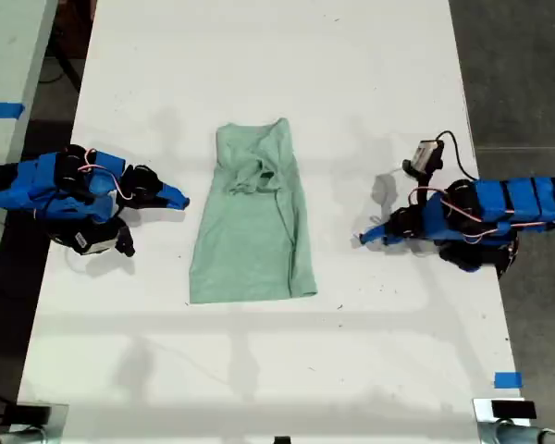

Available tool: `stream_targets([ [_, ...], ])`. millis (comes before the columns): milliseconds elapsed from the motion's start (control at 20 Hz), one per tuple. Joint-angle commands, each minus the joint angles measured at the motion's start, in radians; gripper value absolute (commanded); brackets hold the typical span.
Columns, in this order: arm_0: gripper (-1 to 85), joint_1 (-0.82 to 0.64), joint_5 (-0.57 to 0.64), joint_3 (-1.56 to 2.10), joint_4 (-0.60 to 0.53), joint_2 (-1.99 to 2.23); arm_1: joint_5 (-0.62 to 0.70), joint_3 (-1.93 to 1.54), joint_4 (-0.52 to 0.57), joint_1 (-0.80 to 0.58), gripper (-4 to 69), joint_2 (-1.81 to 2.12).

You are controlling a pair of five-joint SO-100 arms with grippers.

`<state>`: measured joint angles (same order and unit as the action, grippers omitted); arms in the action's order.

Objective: Fold t shirt

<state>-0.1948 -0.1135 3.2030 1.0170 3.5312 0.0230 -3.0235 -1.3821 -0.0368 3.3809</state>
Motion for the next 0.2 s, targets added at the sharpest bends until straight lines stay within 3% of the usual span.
stream_targets([
  [0, 0.7, 0.003, 0.000, 0.015, 0.003, 0.002, 0.026, -0.061, -0.006, -0.011, 28.2, 0.097],
  [150, 0.7, 0.003, 0.000, 0.015, 0.003, 0.002, 0.057, -0.061, -0.008, -0.012, 23.5, 0.084],
])
